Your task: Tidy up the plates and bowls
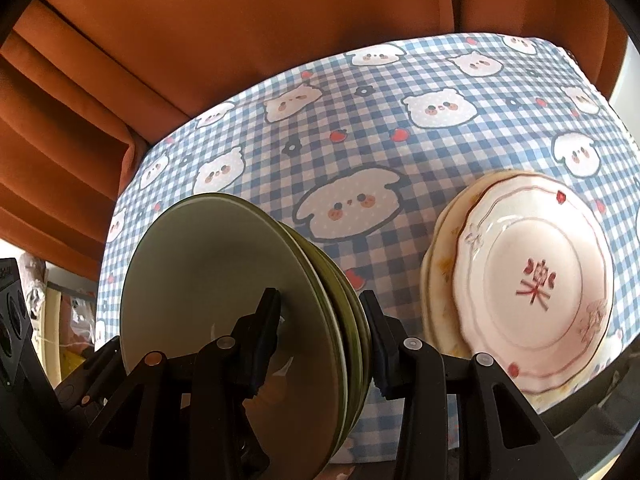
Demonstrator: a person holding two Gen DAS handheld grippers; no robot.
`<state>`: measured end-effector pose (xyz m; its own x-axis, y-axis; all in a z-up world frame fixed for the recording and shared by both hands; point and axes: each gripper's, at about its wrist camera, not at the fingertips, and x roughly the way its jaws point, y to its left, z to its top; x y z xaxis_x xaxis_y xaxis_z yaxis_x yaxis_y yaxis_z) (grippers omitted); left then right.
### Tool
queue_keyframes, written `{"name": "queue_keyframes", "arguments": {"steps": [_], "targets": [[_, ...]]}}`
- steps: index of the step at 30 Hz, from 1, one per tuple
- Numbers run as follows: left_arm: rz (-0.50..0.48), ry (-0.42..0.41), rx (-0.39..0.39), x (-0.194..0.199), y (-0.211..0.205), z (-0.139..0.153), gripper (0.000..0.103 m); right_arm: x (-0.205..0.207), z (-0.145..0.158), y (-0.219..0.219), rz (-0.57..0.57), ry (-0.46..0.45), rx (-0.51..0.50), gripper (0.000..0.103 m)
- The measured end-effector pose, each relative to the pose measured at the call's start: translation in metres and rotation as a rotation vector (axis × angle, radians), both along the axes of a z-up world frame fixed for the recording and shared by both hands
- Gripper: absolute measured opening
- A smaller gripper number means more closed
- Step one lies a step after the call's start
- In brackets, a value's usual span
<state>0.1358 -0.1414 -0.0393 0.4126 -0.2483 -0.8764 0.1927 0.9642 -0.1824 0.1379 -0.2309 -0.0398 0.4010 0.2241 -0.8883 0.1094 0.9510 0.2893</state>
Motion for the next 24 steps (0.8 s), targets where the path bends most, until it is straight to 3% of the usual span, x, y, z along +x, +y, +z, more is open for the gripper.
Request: {"name": "queue_keyframes", "arguments": {"steps": [24], "targets": [[0.025,-0.027,-0.013,-0.005,-0.118,0.007,0.062,-0.007,0.018,-0.122,0.028,-0.018,-0.010,0.044]]}}
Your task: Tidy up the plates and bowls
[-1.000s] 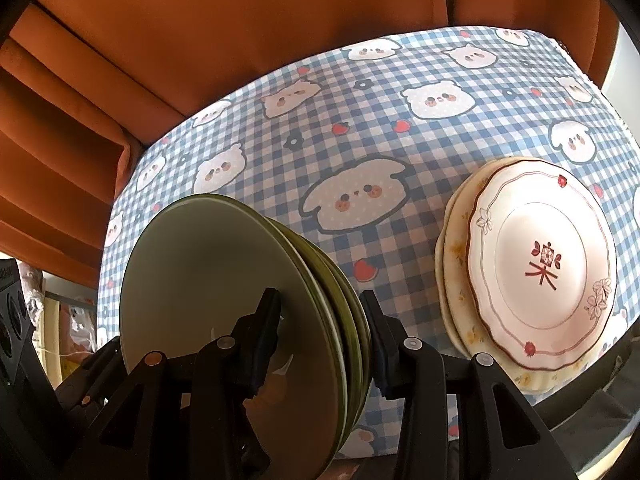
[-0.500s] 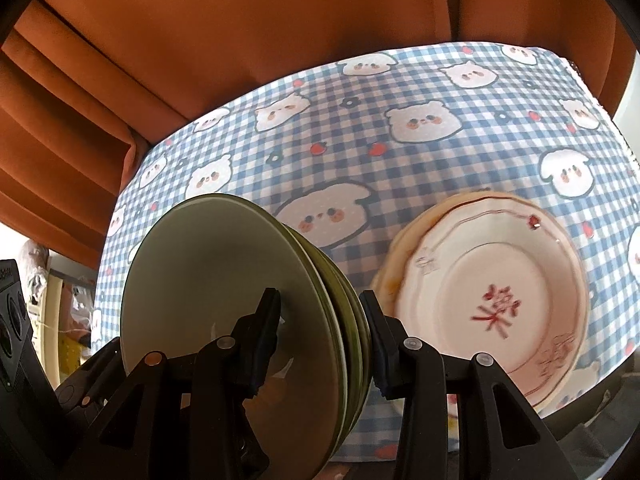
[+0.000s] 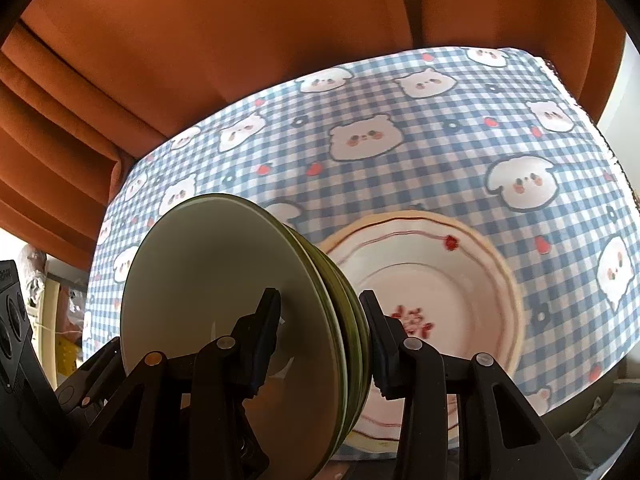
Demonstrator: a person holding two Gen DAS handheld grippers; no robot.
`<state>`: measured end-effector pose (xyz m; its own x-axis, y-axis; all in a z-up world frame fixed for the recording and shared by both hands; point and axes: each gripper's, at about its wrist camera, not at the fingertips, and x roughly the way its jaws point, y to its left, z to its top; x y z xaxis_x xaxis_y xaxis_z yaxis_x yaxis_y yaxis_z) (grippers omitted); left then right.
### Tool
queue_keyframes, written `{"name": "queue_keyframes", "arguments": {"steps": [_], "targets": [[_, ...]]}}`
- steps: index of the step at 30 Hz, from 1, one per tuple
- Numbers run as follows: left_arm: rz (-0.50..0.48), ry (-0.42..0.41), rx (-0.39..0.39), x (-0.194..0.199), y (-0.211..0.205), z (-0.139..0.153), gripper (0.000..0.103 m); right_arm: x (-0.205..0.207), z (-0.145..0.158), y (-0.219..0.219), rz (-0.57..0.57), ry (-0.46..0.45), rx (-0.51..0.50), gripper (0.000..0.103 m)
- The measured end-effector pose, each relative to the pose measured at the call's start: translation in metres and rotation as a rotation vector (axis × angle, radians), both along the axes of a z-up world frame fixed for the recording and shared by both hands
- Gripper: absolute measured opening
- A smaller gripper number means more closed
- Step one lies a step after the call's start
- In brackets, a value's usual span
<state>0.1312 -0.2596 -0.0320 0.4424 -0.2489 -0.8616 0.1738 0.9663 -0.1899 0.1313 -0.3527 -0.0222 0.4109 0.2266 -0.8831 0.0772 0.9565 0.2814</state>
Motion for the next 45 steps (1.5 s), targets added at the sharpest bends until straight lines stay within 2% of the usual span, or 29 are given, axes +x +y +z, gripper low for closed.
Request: {"name": "queue_keyframes", "arguments": {"steps": [9,23,31,38,42,45], "targets": [[0.020,0.018,-0.019,0.008,-0.032,-0.010,0.062,0.003,-0.006,-0.038,0.013,0.016,-0.021,0.044],[0.052,0.123,-0.018,0.014,-0.054,-0.037,0.062,0.010,-0.035,-0.064,0.048,0.113,-0.028,0.044],[0.039,0.115,0.005,0.022,-0.065,-0.038,0.062,0.016,-0.040,-0.072,0.041,0.115,-0.027,0.044],[0.067,0.109,0.046,0.017,-0.072,-0.039,0.063,0.014,-0.039,-0.075,0.077,0.096,-0.041,0.044],[0.079,0.069,0.130,0.012,-0.079,-0.037,0.063,0.009,-0.037,-0.072,0.113,0.063,-0.057,0.044],[0.099,0.049,0.163,0.007,-0.081,-0.035,0.065,0.004,-0.035,-0.072,0.128,0.041,-0.069,0.047]]}}
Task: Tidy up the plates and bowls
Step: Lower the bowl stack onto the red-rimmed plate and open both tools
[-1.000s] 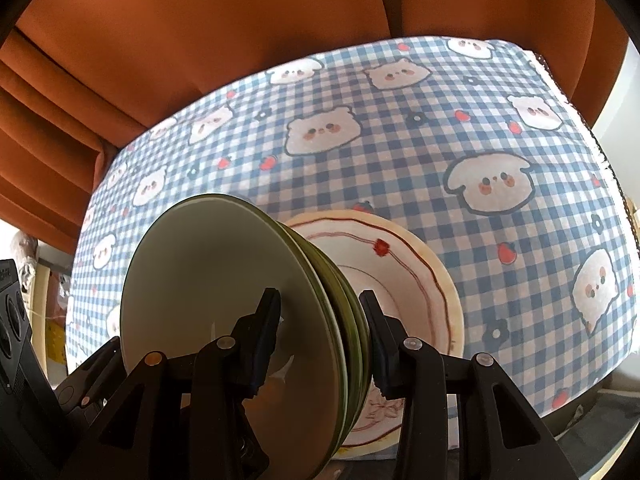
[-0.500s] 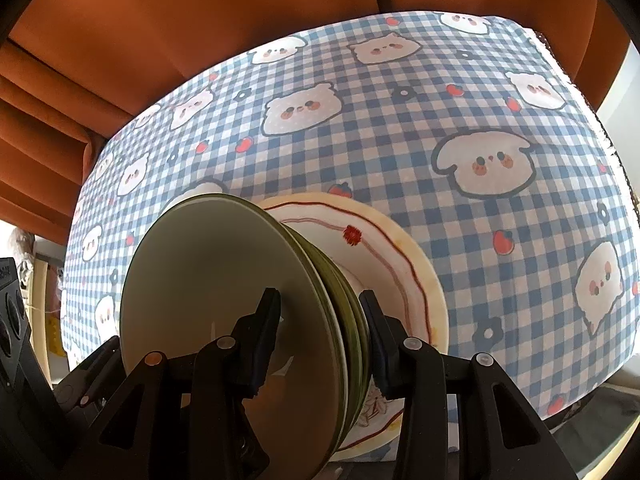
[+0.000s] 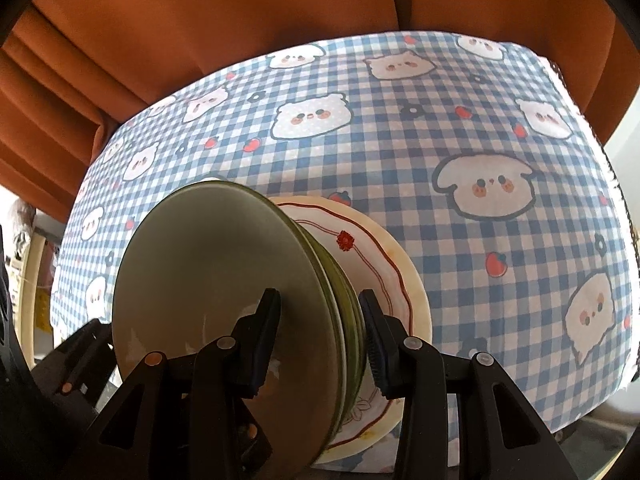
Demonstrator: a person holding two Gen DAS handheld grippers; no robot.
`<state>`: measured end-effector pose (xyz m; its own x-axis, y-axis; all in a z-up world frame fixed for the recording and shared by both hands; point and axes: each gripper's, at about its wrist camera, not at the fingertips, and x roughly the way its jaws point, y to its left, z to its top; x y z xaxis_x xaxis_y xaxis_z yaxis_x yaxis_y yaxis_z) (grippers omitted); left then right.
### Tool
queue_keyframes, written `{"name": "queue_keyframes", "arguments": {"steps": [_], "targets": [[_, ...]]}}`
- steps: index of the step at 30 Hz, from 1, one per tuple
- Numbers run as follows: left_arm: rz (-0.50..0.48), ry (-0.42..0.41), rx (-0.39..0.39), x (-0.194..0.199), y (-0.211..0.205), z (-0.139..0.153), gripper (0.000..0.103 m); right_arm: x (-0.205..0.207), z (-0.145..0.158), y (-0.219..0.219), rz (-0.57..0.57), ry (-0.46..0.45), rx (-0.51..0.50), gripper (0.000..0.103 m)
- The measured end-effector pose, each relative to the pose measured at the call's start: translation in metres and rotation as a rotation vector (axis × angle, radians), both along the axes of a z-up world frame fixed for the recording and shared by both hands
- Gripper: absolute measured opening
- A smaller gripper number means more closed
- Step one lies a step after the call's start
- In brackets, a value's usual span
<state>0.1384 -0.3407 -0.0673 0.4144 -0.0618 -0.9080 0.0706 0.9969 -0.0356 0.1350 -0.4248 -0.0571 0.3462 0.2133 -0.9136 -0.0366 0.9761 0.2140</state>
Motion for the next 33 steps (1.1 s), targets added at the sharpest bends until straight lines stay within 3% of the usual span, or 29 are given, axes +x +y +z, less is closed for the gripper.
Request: {"name": "queue_keyframes", "arguments": {"steps": [3,9,16,21,24,33], "targets": [[0.030,-0.031,0.021,-0.007,0.002,0.007,0.067,-0.005,0.004,-0.003,0.007,-0.026,-0.012,0.061],[0.048,-0.115,0.012,-0.026,0.018,0.026,0.078,-0.020,0.024,-0.002,-0.003,-0.124,-0.050,0.073],[0.060,-0.247,0.011,-0.046,0.054,0.049,0.083,-0.045,0.058,0.010,-0.104,-0.280,-0.144,0.075],[0.059,-0.334,-0.015,-0.068,0.096,0.065,0.091,-0.068,0.079,0.029,-0.180,-0.350,-0.171,0.082],[0.051,-0.377,-0.009,-0.081,0.121,0.071,0.096,-0.082,0.083,0.048,-0.200,-0.371,-0.166,0.083],[0.084,-0.422,0.012,-0.121,0.198,0.056,0.097,-0.128,0.074,0.122,-0.165,-0.466,-0.156,0.084]]}}
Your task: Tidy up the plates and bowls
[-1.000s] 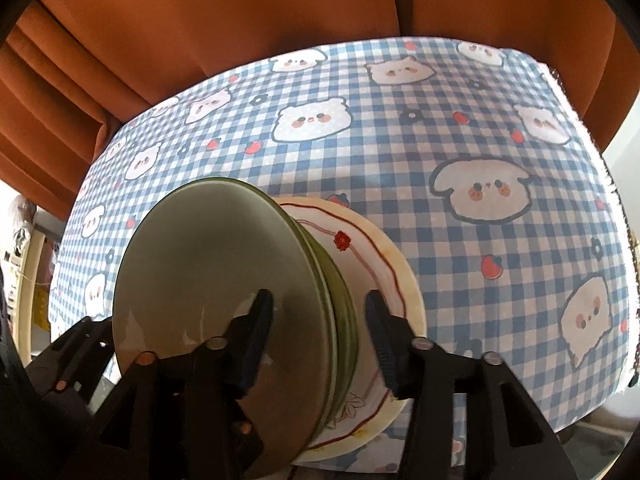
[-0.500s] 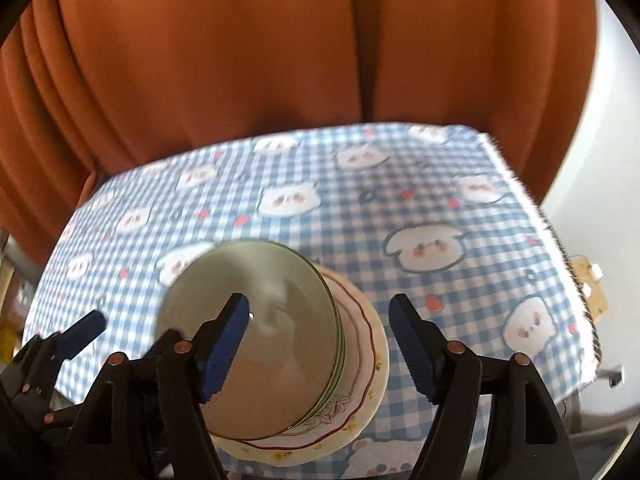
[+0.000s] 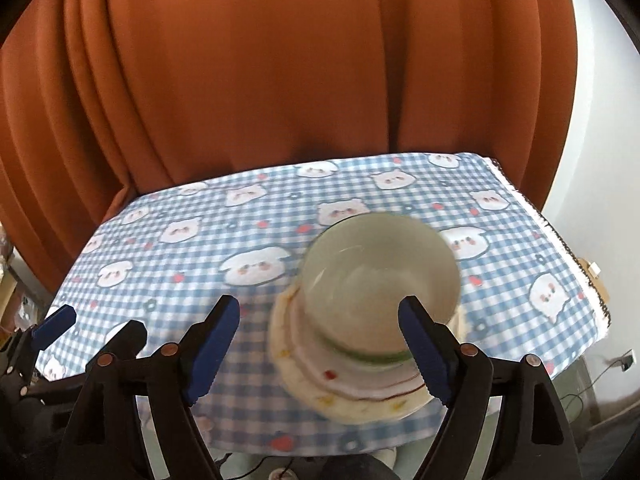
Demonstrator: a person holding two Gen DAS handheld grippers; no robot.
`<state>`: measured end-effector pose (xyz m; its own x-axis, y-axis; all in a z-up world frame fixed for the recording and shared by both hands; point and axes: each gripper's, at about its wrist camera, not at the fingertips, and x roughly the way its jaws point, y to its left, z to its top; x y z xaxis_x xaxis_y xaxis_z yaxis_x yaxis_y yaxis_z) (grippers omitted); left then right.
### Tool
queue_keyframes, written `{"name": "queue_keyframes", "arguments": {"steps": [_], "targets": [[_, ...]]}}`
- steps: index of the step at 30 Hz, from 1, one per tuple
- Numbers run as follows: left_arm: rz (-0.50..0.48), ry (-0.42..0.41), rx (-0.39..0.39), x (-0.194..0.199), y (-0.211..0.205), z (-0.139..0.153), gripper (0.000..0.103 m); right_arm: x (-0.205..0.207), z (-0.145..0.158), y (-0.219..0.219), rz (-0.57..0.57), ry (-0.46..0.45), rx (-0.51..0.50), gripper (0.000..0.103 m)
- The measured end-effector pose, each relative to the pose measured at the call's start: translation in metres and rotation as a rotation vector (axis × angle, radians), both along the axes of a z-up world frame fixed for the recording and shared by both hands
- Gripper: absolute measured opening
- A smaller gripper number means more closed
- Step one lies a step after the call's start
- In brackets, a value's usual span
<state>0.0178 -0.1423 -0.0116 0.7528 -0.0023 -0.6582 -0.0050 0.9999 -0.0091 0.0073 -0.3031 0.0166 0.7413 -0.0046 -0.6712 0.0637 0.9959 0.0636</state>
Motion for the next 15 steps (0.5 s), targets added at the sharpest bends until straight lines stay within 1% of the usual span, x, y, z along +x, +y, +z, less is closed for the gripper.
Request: {"name": "queue_keyframes", "arguments": {"steps": [3,7,15], "targets": [[0.013,-0.008,-0.008,-0.011,0.020,-0.004,0.097,-0.013,-0.008,0.020,0.022,-0.013,-0.011,0.086],[0.017,-0.014,-0.022,-0.022,0.037,-0.006,0.097,-0.024,-0.016,0.036,0.029,-0.007,0.002,0.086],[0.003,-0.040,-0.040,-0.025,0.045,-0.003,0.098,-0.030,-0.018,0.053,0.034,-0.022,-0.011,0.086]]}}
